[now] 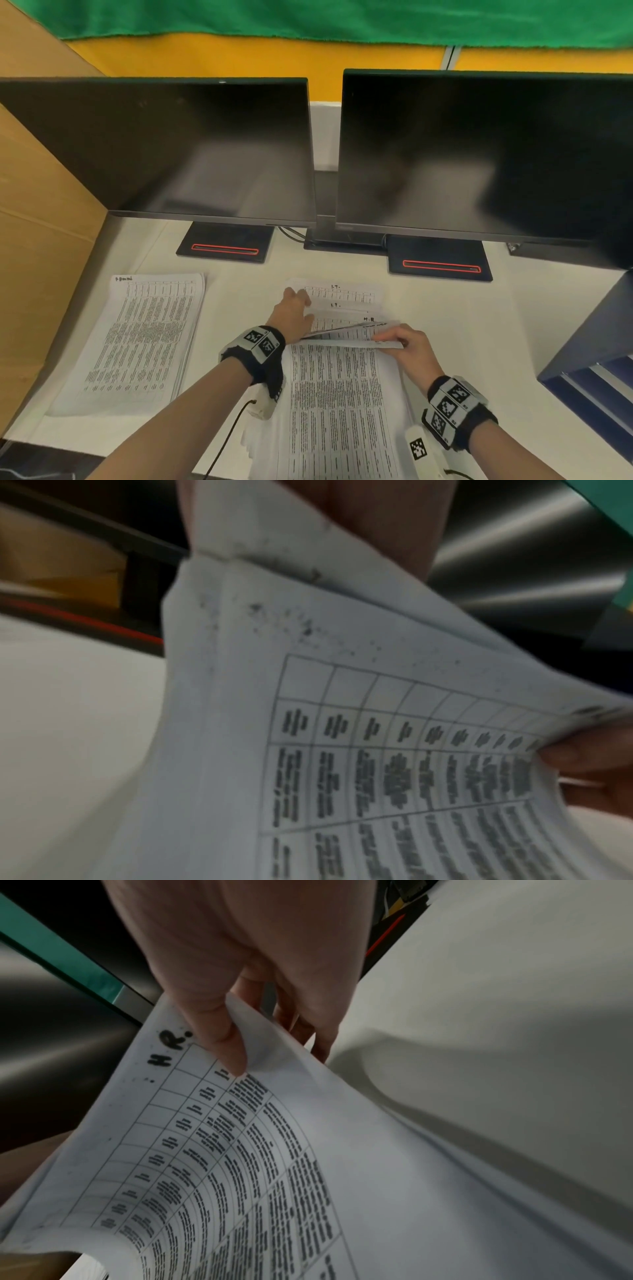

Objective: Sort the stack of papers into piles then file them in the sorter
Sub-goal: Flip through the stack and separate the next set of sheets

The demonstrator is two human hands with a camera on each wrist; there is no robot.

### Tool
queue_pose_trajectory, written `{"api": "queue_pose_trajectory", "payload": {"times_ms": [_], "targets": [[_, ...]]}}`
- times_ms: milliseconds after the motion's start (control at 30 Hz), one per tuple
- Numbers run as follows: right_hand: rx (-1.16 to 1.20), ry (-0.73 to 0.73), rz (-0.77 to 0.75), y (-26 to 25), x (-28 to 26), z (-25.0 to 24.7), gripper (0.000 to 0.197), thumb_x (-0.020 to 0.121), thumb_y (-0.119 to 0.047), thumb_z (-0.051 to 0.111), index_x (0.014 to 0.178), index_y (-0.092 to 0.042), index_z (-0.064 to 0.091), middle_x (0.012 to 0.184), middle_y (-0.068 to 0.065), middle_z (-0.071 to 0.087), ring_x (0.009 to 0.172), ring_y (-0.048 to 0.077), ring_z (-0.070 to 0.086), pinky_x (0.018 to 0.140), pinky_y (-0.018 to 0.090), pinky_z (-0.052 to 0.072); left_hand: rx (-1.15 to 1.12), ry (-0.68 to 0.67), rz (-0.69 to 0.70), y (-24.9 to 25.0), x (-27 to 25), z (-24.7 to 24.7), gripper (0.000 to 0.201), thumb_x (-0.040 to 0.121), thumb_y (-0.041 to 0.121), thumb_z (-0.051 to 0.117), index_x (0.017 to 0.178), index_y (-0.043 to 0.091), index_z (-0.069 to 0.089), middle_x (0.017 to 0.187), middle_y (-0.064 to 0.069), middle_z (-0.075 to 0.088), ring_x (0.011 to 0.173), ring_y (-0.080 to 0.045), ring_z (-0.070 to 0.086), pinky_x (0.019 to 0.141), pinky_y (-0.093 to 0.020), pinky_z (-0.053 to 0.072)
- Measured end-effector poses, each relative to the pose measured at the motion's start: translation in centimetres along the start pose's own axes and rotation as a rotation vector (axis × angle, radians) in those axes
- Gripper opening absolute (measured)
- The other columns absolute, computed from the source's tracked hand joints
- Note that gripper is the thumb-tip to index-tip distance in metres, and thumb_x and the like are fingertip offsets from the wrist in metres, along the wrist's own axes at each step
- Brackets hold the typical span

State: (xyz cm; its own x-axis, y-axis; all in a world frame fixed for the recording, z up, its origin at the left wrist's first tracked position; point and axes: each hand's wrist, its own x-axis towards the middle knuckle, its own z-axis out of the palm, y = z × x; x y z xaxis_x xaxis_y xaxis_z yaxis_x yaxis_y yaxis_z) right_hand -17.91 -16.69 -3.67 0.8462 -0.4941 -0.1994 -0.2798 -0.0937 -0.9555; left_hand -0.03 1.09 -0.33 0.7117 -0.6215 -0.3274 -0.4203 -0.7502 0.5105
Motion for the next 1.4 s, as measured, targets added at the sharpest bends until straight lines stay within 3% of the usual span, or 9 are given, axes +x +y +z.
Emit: {"api": "queue_pose_trajectory", "payload": {"times_ms": [133, 367, 633, 800, 900, 1000, 1167, 1300, 1400], "targets": [[-0.007, -0.003, 0.007, 0.2, -0.4, 0.0, 0.014, 0.072, 0.007, 0.073, 0.079, -0.005, 0.075, 0.091, 0.007, 0.067, 0.084, 0.008, 0.06, 0.074, 0.009, 0.045, 0.172, -0.041, 0.018, 0.1, 0.3, 0.1, 0.018, 0.085, 0.018, 0.057, 0.101, 0.012, 0.051, 0.107, -0.007, 0.05, 0.093, -0.027, 0.056, 0.079, -0.034, 0.047], [-0.111, -0.014, -0.006, 0.4, -0.1, -0.3, 0.021, 0.069, -0.006, 0.079, 0.074, -0.026, 0.075, 0.089, -0.001, 0.07, 0.099, 0.021, 0.059, 0.092, 0.031, 0.04, 0.533, 0.121, 0.327, -0.9, 0.4, -0.7, 0.02, 0.091, 0.028, 0.047, 0.1, 0.017, 0.061, 0.101, -0.003, 0.06, 0.101, -0.023, 0.047, 0.078, -0.034, 0.038], [-0.091, -0.078, 0.078, -1.2, 0.7, -0.5, 0.008, 0.08, -0.006, 0.07, 0.085, -0.011, 0.072, 0.083, -0.001, 0.068, 0.083, 0.011, 0.06, 0.079, 0.023, 0.042, 0.206, 0.601, 0.334, -0.6, -1.9, -9.8, 0.024, 0.094, 0.028, 0.039, 0.094, 0.012, 0.057, 0.083, -0.008, 0.064, 0.071, -0.029, 0.06, 0.063, -0.035, 0.045], [-0.147, -0.067, 0.167, -0.3, 1.6, 0.1, 0.03, 0.085, -0.029, 0.064, 0.112, -0.015, 0.061, 0.113, 0.002, 0.064, 0.109, 0.022, 0.058, 0.097, 0.037, 0.045, -0.111, 0.86, 0.241, -1.9, -3.4, -18.7, 0.016, 0.094, 0.023, 0.053, 0.096, 0.01, 0.061, 0.086, -0.006, 0.064, 0.079, -0.021, 0.057, 0.073, -0.03, 0.041], [-0.155, -0.065, 0.279, -0.1, 2.4, 0.3, 0.06, 0.092, -0.035, 0.054, 0.143, -0.011, 0.036, 0.141, 0.001, 0.042, 0.135, 0.022, 0.038, 0.115, 0.043, 0.028, -0.25, 0.741, 0.162, -4.3, -3.8, -21.1, 0.015, 0.095, 0.025, 0.051, 0.099, 0.016, 0.062, 0.095, -0.004, 0.063, 0.088, -0.017, 0.059, 0.08, -0.033, 0.044], [-0.076, -0.092, 0.319, -1.5, 2.3, 0.3, 0.04, 0.095, -0.026, 0.049, 0.131, -0.008, 0.051, 0.132, 0.01, 0.057, 0.119, 0.026, 0.055, 0.107, 0.047, 0.039, -0.302, 0.539, 0.173, -5.5, -4.2, -20.7, 0.012, 0.094, 0.022, 0.052, 0.088, 0.028, 0.061, 0.087, 0.0, 0.064, 0.074, 0.003, 0.061, 0.072, -0.026, 0.046], [0.133, -0.098, 0.444, -2.0, 2.5, 0.0, 0.028, 0.096, -0.023, 0.047, 0.115, -0.01, 0.063, 0.108, 0.013, 0.071, 0.099, 0.031, 0.067, 0.094, 0.049, 0.05, -0.222, 0.122, 0.185, -4.4, -3.6, -13.4, 0.012, 0.094, 0.018, 0.054, 0.086, 0.022, 0.063, 0.073, 0.014, 0.063, 0.061, 0.004, 0.059, 0.054, -0.011, 0.043], [0.149, -0.086, 0.498, -2.9, 2.1, -0.1, 0.034, 0.096, -0.03, 0.045, 0.118, -0.011, 0.062, 0.119, 0.015, 0.066, 0.101, 0.028, 0.066, 0.095, 0.046, 0.05, -0.109, 0.021, 0.255, -4.1, -1.7, -5.9, 0.01, 0.092, 0.022, 0.056, 0.089, 0.031, 0.061, 0.088, 0.02, 0.061, 0.079, 0.006, 0.056, 0.074, -0.011, 0.039], [0.31, -0.146, 0.517, -3.4, 1.1, -0.3, 0.049, 0.093, -0.051, 0.039, 0.103, -0.016, 0.071, 0.1, 0.009, 0.074, 0.083, 0.021, 0.073, 0.069, 0.034, 0.056, -0.132, 0.008, 0.211, -3.4, -1.2, -1.4, 0.012, 0.092, 0.022, 0.055, 0.095, 0.019, 0.067, 0.097, 0.009, 0.067, 0.089, -0.007, 0.061, 0.083, -0.022, 0.045]]}}
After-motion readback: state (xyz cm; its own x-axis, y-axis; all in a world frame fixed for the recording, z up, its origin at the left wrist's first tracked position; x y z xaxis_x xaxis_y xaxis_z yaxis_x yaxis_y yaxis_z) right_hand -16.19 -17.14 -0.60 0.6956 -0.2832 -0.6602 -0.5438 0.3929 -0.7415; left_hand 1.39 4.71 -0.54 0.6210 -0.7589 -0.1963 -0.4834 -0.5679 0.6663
